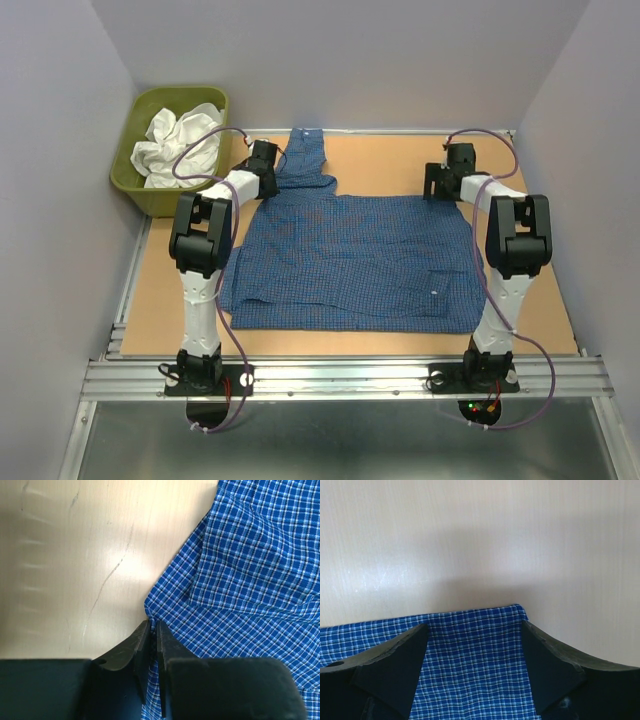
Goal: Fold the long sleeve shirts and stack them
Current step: Fold the shirt
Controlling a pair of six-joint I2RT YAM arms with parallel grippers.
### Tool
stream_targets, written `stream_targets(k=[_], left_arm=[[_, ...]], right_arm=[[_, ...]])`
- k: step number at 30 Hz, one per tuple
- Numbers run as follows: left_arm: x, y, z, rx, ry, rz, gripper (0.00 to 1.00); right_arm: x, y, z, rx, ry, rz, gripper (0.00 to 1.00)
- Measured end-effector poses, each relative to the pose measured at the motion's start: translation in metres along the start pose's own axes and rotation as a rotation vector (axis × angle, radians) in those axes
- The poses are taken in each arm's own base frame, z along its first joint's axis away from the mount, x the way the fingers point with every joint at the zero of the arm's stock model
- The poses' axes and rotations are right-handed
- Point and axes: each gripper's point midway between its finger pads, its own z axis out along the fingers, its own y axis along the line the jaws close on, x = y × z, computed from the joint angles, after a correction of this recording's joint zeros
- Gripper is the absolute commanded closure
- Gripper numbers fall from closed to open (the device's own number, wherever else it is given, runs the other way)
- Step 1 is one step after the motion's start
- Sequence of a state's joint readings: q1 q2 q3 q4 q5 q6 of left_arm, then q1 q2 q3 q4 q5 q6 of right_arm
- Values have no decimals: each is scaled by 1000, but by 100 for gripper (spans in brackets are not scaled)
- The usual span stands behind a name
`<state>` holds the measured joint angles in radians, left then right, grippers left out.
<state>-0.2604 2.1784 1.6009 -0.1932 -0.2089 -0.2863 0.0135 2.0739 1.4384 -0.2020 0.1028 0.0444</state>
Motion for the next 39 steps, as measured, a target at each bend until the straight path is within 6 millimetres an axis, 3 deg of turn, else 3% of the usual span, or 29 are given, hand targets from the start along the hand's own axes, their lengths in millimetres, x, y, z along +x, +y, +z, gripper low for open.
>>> stream_targets(k=[13, 21, 31, 39], left_arm=[[0, 0, 0, 1, -5, 0, 80], [0, 0, 0, 1, -6, 0, 80], [0, 0, 0, 2, -7, 0, 80], [-1, 0, 0, 2, -7, 0, 80]], right_arm=[[-32, -23, 0, 23, -57, 17, 27], [-13, -22, 16, -12, -4, -3, 31], [-11, -13, 16, -68, 0, -14, 37], [-6, -12, 12, -74, 3, -14, 36]])
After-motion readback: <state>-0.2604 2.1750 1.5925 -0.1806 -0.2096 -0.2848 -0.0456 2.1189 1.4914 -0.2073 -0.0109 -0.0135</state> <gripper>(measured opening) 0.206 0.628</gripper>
